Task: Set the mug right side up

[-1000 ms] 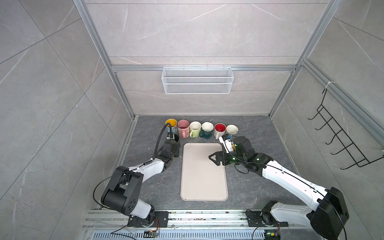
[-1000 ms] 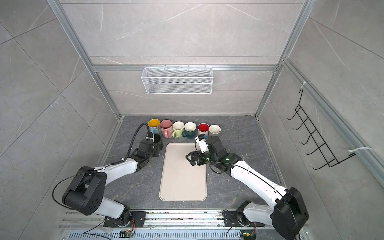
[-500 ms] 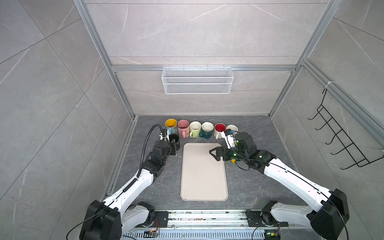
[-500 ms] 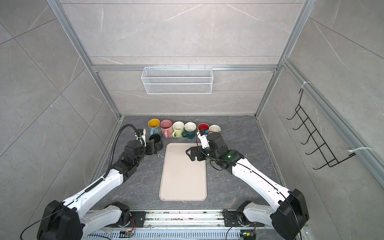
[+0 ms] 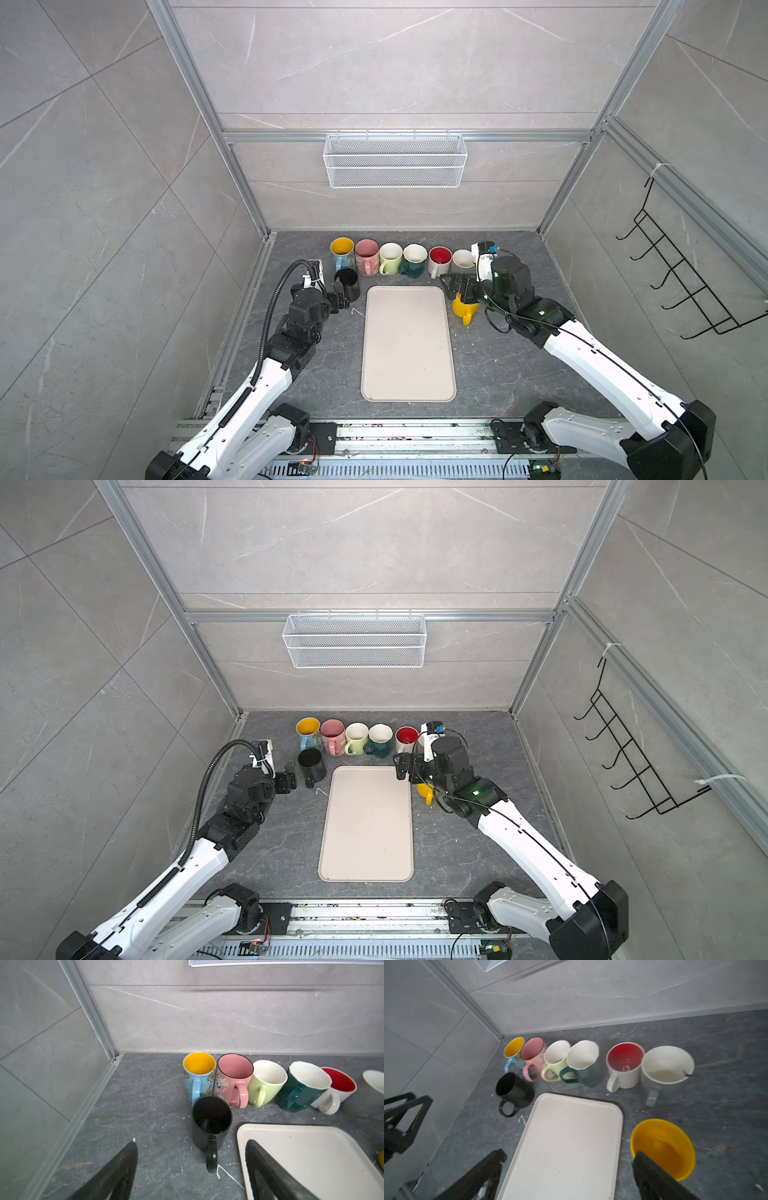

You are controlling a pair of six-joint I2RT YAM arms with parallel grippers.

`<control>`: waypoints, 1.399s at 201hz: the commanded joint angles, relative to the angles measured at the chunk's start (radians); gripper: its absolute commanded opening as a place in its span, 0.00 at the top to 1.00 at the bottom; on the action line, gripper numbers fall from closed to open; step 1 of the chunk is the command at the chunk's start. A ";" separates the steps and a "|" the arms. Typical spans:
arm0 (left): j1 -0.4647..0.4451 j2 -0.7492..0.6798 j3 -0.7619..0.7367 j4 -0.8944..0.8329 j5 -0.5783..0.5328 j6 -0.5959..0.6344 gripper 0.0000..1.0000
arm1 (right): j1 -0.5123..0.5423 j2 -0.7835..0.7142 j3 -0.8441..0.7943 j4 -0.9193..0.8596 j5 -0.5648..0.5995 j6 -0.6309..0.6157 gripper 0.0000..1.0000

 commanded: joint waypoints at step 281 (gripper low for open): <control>0.334 0.411 -0.423 0.898 0.160 0.145 0.00 | -0.264 0.315 -0.698 1.185 0.411 -0.434 0.01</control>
